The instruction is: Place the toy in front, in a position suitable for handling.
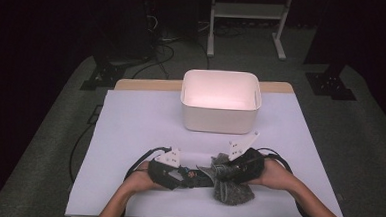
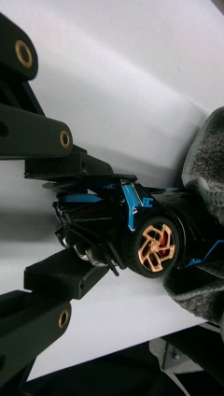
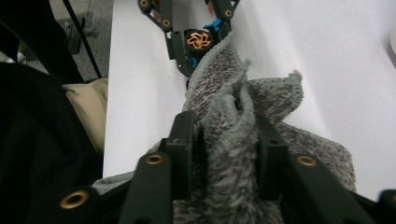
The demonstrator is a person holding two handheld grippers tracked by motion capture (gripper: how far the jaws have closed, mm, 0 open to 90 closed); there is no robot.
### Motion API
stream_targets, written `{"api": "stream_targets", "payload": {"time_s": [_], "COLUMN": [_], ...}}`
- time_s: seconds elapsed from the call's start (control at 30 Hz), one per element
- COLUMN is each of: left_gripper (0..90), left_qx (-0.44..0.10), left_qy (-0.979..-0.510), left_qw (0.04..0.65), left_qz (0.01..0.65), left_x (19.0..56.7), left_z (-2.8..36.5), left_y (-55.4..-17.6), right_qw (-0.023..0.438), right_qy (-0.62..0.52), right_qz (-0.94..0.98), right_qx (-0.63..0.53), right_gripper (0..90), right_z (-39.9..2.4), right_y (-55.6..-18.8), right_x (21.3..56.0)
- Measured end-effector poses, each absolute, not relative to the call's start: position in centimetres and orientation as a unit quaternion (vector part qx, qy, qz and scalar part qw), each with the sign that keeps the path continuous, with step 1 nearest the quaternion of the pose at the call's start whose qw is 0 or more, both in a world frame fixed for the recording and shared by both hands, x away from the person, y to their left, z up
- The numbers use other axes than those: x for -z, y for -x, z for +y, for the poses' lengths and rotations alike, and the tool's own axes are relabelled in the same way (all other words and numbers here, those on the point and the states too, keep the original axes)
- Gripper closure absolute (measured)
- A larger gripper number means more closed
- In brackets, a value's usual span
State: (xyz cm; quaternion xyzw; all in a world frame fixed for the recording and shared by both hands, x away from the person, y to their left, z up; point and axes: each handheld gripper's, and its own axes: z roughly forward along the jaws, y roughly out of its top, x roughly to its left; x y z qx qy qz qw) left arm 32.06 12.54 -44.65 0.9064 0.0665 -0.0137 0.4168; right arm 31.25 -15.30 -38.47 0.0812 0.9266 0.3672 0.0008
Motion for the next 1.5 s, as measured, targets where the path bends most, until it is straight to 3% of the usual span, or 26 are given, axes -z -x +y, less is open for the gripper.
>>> {"api": "stream_targets", "payload": {"time_s": [0.1, 0.23, 0.3, 0.57, 0.73, 0.9, 1.5], "left_gripper": [57.9, 58.4, 58.4, 58.4, 56.9, 45.8, 43.1], "left_qx": [0.016, 0.013, 0.011, 0.017, 0.014, 0.008, 0.031], "left_qy": [-0.905, -0.907, -0.908, -0.905, -0.894, -0.891, -0.838], "left_qw": [0.42, 0.417, 0.415, 0.421, 0.442, 0.445, 0.53], "left_qz": [0.061, 0.059, 0.057, 0.058, 0.07, 0.092, 0.127], "left_x": [44.7, 44.6, 44.6, 44.7, 44.8, 45.1, 45.3], "left_z": [12.6, 12.5, 12.5, 12.6, 12.8, 13.1, 10.6], "left_y": [-32.1, -31.9, -31.9, -32.1, -32.1, -31.9, -33.8], "right_qw": [0.018, 0.018, 0.009, 0.002, 0.006, 0.006, 0.012], "right_qy": [-0.071, -0.075, -0.07, -0.047, -0.061, -0.072, -0.112], "right_qz": [0.93, 0.928, 0.929, 0.933, 0.933, 0.929, 0.917], "right_qx": [-0.361, -0.365, -0.364, -0.357, -0.354, -0.362, -0.384], "right_gripper": [58.2, 76.4, 78.4, 79.7, 80.4, 80.6, 80.9], "right_z": [-15.1, -14.6, -14.1, -11.3, -13.1, -13.9, -17.3], "right_y": [-30.8, -31.2, -31.3, -31.6, -31.6, -31.8, -31.8], "right_x": [38.5, 38.5, 38.5, 38.3, 38.4, 38.3, 38.1]}}
